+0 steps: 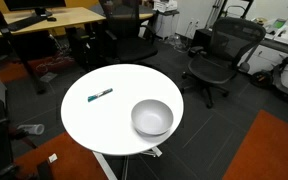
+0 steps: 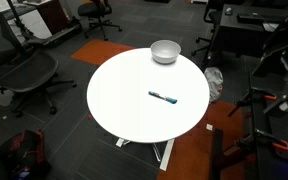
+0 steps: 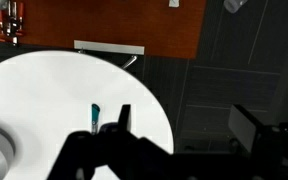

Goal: Place the green marker inside the grey bowl

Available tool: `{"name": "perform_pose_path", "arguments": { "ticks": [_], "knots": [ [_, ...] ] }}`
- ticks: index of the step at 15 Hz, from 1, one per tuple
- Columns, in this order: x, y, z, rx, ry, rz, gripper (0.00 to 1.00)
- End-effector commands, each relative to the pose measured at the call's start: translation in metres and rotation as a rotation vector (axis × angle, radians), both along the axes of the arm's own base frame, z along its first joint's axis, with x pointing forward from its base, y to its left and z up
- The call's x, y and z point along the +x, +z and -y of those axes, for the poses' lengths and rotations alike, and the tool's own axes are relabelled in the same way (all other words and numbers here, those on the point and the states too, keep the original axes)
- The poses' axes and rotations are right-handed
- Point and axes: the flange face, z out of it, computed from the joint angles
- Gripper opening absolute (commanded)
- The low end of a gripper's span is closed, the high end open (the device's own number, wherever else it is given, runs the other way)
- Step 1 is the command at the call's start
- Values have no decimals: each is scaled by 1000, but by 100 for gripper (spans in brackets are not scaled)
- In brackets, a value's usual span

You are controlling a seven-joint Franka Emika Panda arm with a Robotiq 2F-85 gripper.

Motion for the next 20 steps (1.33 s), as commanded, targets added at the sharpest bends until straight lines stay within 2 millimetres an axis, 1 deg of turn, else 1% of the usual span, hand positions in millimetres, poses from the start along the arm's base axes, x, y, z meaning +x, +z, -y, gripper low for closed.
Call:
{"name": "perform_pose_path", "arguments": {
  "ticks": [1,6,8,11,14,16,20],
  "knots": [
    [0,0,0,0,0,-1,100],
    [0,0,0,0,0,-1,100],
    [11,-5,6,-18,-5,3,100],
    [34,-21,21,-38,-12,-3,100],
    [64,-43,39,-77,-11,-12,100],
    [86,-60,51,-90,-20,-23,100],
    [129,-98,68,-85,-41,-46,100]
  ]
}}
